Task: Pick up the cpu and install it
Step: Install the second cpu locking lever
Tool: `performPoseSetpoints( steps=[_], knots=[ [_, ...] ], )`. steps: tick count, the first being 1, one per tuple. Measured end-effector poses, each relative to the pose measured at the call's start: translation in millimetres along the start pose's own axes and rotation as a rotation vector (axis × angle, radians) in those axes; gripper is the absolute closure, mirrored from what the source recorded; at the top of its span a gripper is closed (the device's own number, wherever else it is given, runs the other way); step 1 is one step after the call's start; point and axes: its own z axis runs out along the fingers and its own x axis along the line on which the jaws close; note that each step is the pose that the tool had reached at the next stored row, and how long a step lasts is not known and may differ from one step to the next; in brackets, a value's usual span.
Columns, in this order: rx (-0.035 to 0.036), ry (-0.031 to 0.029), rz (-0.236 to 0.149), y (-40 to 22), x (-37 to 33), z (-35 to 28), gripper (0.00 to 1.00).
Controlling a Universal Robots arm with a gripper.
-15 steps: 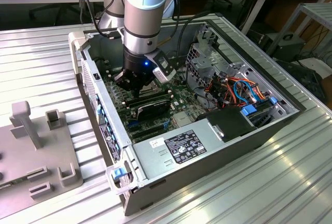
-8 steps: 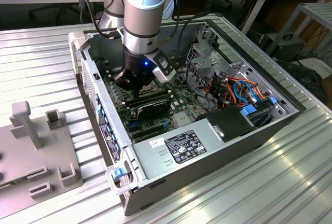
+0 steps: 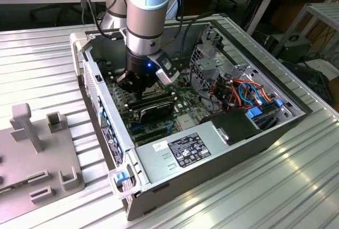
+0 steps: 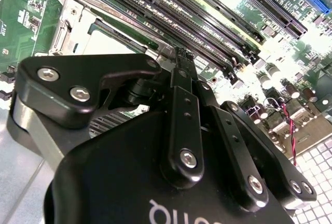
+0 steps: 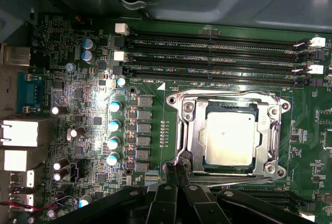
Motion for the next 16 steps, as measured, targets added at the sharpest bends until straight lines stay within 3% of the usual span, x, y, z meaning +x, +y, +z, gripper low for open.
performPoseSetpoints(
  steps=[16],
  knots=[
    [0.0000, 0.0001, 0.000, 0.3, 0.0, 1.5, 0.89]
  ],
)
